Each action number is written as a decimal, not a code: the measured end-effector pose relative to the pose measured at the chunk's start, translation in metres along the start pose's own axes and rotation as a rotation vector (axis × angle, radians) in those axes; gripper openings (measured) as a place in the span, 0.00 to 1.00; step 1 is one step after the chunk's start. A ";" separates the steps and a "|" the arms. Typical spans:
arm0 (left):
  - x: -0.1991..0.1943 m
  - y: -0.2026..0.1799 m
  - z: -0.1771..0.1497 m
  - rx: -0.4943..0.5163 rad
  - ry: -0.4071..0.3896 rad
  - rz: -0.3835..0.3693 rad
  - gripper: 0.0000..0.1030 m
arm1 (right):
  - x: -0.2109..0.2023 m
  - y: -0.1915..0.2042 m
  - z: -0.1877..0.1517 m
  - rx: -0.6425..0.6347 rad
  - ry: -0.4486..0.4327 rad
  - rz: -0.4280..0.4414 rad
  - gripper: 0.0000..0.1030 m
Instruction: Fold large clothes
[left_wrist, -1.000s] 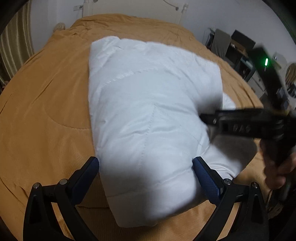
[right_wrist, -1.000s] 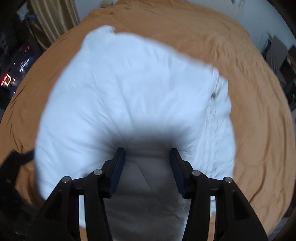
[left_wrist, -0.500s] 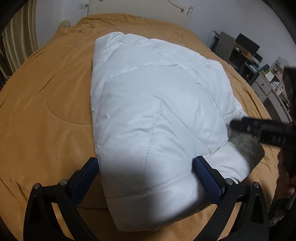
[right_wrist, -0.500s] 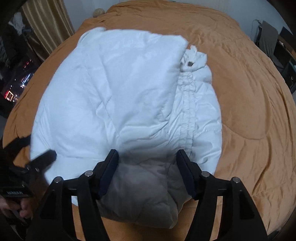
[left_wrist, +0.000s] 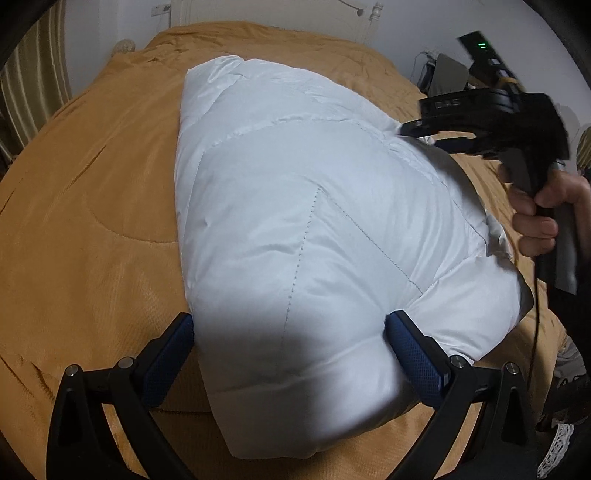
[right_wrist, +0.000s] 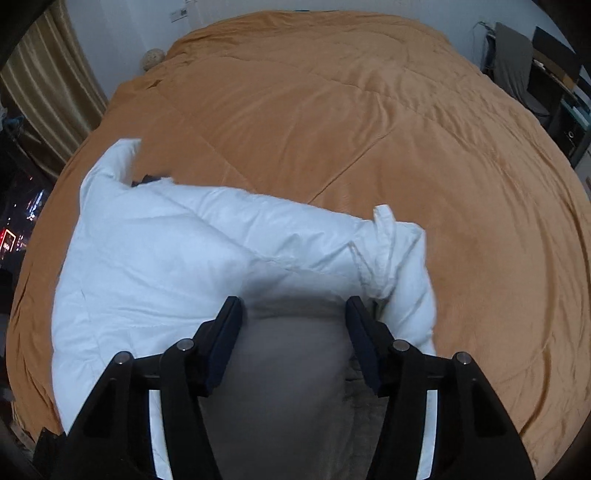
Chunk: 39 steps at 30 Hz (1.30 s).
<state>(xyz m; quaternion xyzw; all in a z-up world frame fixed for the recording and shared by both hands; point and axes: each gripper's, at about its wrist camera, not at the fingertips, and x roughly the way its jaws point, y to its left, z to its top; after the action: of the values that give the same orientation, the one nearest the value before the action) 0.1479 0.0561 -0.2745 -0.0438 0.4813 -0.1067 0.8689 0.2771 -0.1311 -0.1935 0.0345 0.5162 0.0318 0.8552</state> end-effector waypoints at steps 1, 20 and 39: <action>0.001 0.003 0.002 -0.026 0.021 -0.006 1.00 | -0.014 -0.005 -0.002 0.000 -0.022 -0.012 0.57; -0.018 -0.014 0.002 -0.064 0.256 0.107 1.00 | -0.064 -0.001 -0.136 -0.232 0.206 0.014 0.66; -0.267 -0.076 0.080 -0.224 0.065 0.207 0.99 | -0.296 0.015 -0.105 0.017 0.237 0.040 1.00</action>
<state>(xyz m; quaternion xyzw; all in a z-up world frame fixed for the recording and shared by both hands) 0.0676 0.0411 0.0022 -0.0874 0.5202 0.0363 0.8488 0.0460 -0.1405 0.0200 0.0482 0.6132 0.0483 0.7870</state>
